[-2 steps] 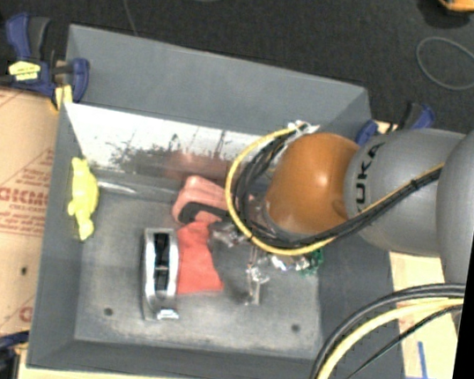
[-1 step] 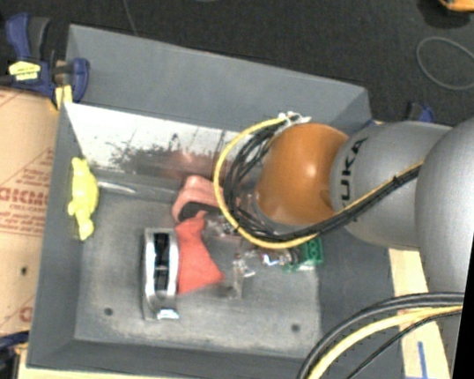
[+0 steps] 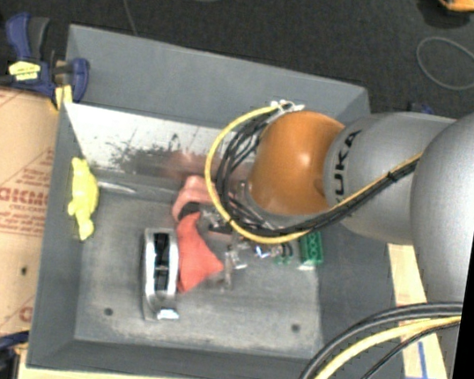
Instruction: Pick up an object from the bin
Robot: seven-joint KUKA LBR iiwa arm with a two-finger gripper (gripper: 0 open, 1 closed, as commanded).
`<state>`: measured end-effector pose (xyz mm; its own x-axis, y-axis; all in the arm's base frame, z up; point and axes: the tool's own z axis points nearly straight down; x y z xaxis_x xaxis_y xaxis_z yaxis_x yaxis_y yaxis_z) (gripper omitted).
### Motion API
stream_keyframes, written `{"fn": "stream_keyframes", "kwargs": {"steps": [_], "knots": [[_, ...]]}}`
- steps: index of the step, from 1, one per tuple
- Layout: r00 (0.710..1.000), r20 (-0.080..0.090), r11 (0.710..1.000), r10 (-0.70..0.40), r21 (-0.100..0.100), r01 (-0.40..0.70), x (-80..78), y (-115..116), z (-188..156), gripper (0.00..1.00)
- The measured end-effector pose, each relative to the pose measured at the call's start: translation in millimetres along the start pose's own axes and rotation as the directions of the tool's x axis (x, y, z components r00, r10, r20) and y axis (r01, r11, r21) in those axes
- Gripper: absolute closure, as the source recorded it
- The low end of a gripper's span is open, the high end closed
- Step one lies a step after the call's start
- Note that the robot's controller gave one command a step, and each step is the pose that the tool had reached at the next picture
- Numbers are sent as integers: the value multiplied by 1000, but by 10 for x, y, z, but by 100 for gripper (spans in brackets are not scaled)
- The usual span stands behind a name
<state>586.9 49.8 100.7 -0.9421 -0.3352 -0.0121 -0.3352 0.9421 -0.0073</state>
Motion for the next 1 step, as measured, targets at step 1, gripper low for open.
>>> {"fn": "stream_keyframes", "kwargs": {"steps": [1], "knots": [[990, 1, 990, 142, 0, -142, -201, 438, 203, 100]]}}
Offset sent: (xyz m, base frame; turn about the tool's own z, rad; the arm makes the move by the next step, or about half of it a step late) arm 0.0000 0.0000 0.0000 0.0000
